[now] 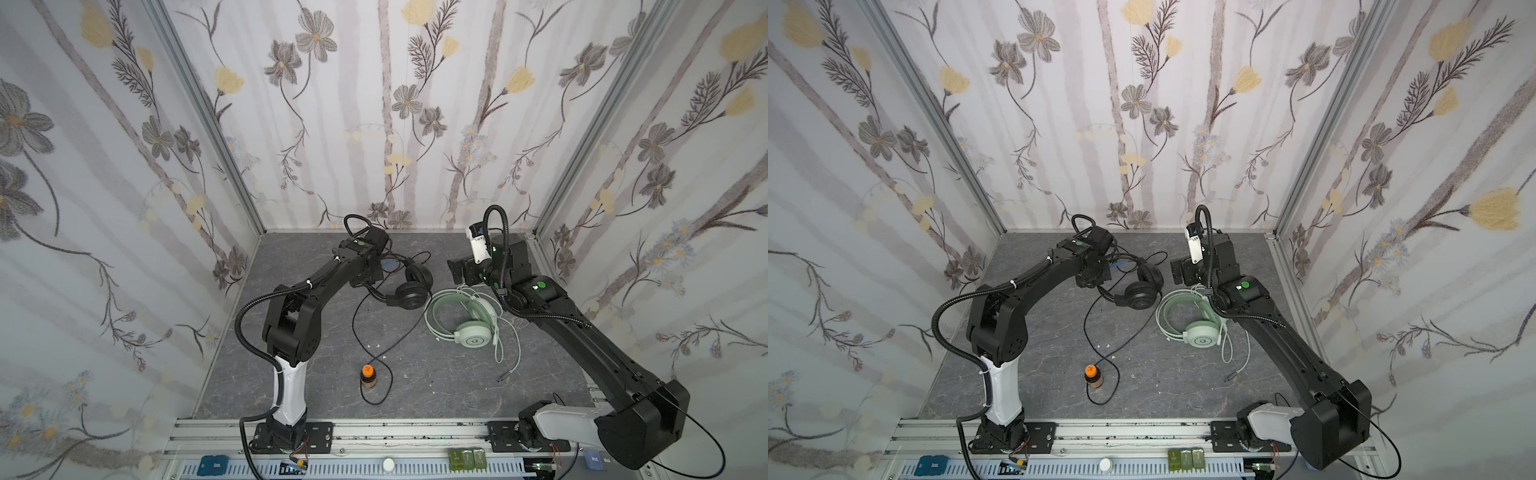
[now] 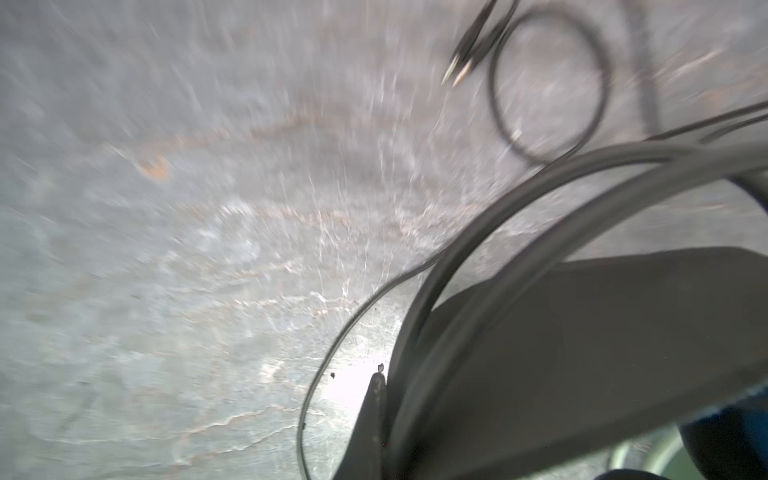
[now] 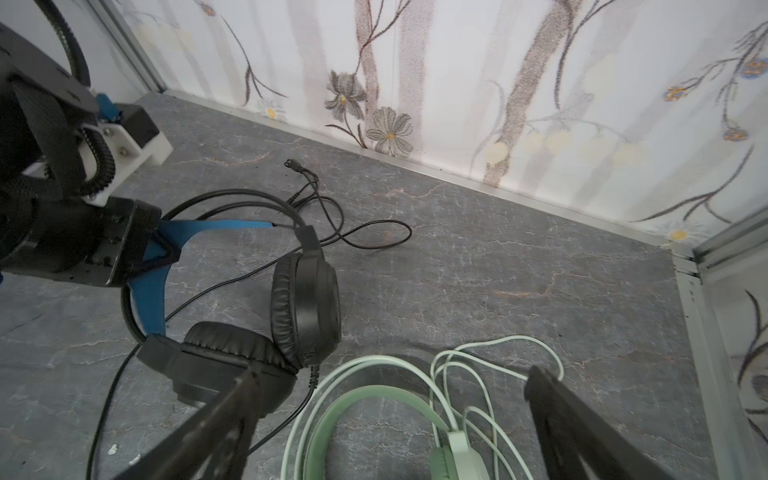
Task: Wrap the headphones
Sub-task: 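Lift the black headset with the left gripper while the right gripper lowers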
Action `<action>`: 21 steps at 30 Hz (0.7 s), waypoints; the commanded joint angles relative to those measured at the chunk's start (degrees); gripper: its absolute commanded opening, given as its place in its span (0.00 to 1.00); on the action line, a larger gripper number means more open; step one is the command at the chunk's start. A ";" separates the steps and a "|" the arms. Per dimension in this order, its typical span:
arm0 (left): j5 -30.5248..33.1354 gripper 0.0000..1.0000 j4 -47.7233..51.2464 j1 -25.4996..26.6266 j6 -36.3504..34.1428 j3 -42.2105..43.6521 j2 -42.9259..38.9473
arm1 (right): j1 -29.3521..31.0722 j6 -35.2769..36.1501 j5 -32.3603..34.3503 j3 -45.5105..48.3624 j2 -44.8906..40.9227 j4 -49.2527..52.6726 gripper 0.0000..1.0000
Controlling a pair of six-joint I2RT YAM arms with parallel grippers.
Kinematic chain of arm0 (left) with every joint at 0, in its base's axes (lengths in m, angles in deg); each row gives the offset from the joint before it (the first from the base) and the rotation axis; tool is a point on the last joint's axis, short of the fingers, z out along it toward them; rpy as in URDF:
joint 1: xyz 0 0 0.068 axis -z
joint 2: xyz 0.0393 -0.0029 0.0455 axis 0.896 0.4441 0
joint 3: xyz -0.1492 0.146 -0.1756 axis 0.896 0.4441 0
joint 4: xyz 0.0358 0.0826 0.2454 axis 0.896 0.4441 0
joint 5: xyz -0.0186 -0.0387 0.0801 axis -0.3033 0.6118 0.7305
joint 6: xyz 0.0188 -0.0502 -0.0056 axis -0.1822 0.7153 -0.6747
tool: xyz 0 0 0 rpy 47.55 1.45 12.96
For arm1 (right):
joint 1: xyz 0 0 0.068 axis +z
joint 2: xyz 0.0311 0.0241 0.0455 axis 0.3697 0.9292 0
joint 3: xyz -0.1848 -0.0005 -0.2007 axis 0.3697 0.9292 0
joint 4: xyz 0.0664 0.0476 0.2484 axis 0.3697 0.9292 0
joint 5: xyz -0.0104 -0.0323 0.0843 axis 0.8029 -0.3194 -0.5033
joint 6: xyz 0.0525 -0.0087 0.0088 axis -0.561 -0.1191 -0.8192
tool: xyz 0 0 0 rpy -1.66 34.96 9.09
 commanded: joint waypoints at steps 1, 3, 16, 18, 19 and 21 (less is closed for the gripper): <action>5.79 0.00 3.47 -0.50 -4.38 -5.29 -2.10 | 0.01 -1.84 -9.81 1.09 0.00 -8.21 0.99; 7.54 0.00 5.73 -0.48 -5.81 -10.03 -2.80 | 0.03 -3.49 -14.78 3.15 -0.67 -13.08 0.99; 14.07 0.00 9.95 -0.45 -6.13 -14.54 -18.38 | 4.97 -12.43 -22.22 17.21 -7.85 -30.31 1.00; 13.56 0.00 10.18 -0.45 -5.38 -11.87 -21.68 | 6.57 -12.55 -22.02 17.60 -7.36 -30.42 1.00; 13.41 0.00 10.57 -0.39 -4.76 -10.57 -23.11 | 7.29 -12.50 -21.98 17.60 -7.03 -30.40 1.00; 12.62 0.00 11.22 -0.50 -3.29 -7.42 -27.03 | 8.82 -12.65 -22.61 17.38 -5.99 -31.33 0.99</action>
